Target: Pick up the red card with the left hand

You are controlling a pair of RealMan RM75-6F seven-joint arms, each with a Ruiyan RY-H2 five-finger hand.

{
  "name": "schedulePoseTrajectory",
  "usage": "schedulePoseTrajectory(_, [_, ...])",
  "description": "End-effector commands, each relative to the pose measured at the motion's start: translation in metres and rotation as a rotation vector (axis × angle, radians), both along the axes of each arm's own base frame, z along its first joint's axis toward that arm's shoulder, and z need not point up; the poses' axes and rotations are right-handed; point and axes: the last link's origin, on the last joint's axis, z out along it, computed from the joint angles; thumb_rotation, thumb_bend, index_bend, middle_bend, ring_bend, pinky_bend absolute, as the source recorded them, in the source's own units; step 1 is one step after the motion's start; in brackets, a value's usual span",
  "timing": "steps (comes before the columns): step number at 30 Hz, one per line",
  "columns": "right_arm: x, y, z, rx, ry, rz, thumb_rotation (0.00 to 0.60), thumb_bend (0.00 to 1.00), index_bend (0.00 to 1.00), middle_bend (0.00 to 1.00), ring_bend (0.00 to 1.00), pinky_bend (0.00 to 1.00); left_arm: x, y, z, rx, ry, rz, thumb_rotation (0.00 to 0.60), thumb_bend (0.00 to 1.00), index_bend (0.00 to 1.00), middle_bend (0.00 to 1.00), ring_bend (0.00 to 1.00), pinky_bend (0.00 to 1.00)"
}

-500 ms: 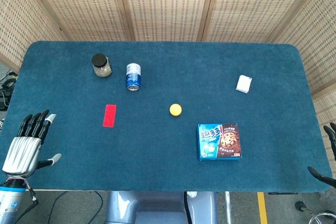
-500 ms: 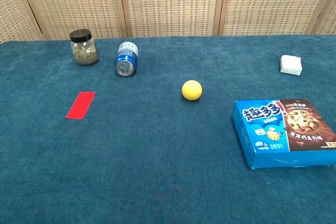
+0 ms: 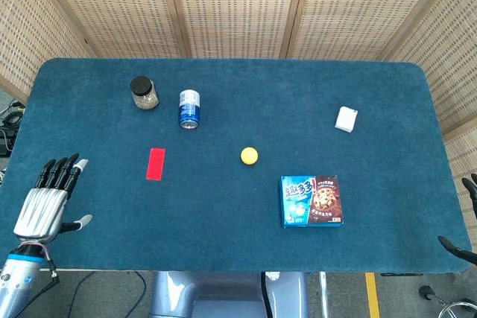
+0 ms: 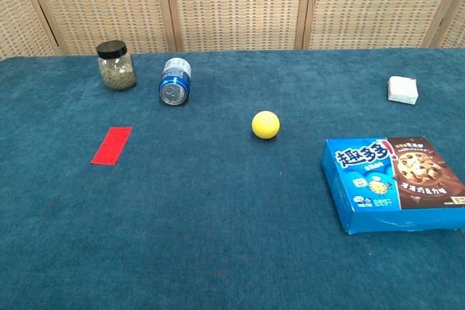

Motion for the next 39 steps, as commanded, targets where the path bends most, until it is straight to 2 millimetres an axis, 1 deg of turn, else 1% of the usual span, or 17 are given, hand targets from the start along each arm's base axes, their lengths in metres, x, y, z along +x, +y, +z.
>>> schedulePoseTrajectory(1, [-0.003,-0.004,-0.001,0.002,0.001,-0.021,0.600,0.00,0.00,0.00,0.00,0.00,0.000,0.050,-0.029,-0.072,-0.001,-0.028,0.600,0.00,0.00,0.00,0.00,0.00])
schedulePoseTrajectory(3, [-0.005,-0.007,-0.002,0.005,0.002,-0.034,0.600,0.00,0.00,0.00,0.00,0.00,0.002,0.066,-0.041,-0.097,0.005,-0.047,0.600,0.00,0.01,0.00,0.00,0.00])
schedulePoseTrajectory(4, [-0.006,-0.007,-0.002,0.006,0.003,-0.038,0.600,0.00,0.00,0.00,0.00,0.00,0.004,0.071,-0.045,-0.105,0.004,-0.054,0.600,0.00,0.04,0.00,0.00,0.00])
schedulePoseTrajectory(6, [-0.008,-0.009,-0.003,0.008,0.007,-0.048,0.600,0.00,0.00,0.00,0.00,0.00,0.008,0.083,-0.055,-0.125,0.000,-0.071,0.600,0.00,0.15,0.00,0.00,0.00])
schedulePoseTrajectory(8, [-0.009,-0.011,-0.004,0.010,0.010,-0.056,0.600,0.00,0.00,0.00,0.00,0.00,0.012,0.095,-0.066,-0.137,-0.001,-0.084,0.600,0.00,0.29,0.00,0.00,0.00])
schedulePoseTrajectory(10, [-0.010,-0.013,-0.005,0.012,0.012,-0.065,0.600,0.00,0.00,0.00,0.00,0.00,0.014,0.106,-0.076,-0.145,0.008,-0.093,0.600,0.03,0.34,0.00,0.00,0.00])
schedulePoseTrajectory(14, [-0.014,-0.017,-0.006,0.012,0.018,-0.084,0.600,0.00,0.00,0.00,0.00,0.00,0.015,0.121,-0.096,-0.172,0.019,-0.085,0.600,0.14,0.40,0.00,0.00,0.00])
schedulePoseTrajectory(17, [-0.017,-0.020,-0.008,0.014,0.024,-0.098,0.600,0.00,0.00,0.00,0.00,0.00,0.014,0.129,-0.106,-0.178,0.033,-0.077,0.600,0.16,0.41,0.00,0.00,0.00])
schedulePoseTrajectory(19, [-0.020,-0.022,-0.010,0.022,0.025,-0.109,0.600,0.00,0.00,0.00,0.00,0.00,0.008,0.138,-0.115,-0.191,0.042,-0.056,0.600,0.16,0.41,0.00,0.00,0.00])
schedulePoseTrajectory(23, [-0.022,-0.023,-0.010,0.020,0.026,-0.115,0.600,0.00,0.00,0.00,0.00,0.00,0.001,0.145,-0.122,-0.195,0.040,-0.044,0.600,0.18,0.41,0.00,0.00,0.00])
schedulePoseTrajectory(26, [-0.023,-0.023,-0.009,0.018,0.024,-0.118,0.600,0.00,0.00,0.00,0.00,0.00,-0.005,0.149,-0.126,-0.201,0.038,-0.034,0.600,0.18,0.40,0.00,0.00,0.00])
schedulePoseTrajectory(30, [-0.023,-0.024,-0.009,0.015,0.024,-0.122,0.600,0.00,0.00,0.00,0.00,0.00,-0.009,0.151,-0.133,-0.214,0.031,-0.032,0.600,0.20,0.40,0.00,0.00,0.00])
schedulePoseTrajectory(39, [-0.026,-0.026,-0.009,0.019,0.026,-0.133,0.600,0.00,0.00,0.00,0.00,0.00,-0.011,0.153,-0.143,-0.231,0.044,-0.043,0.600,0.19,0.40,0.00,0.00,0.00])
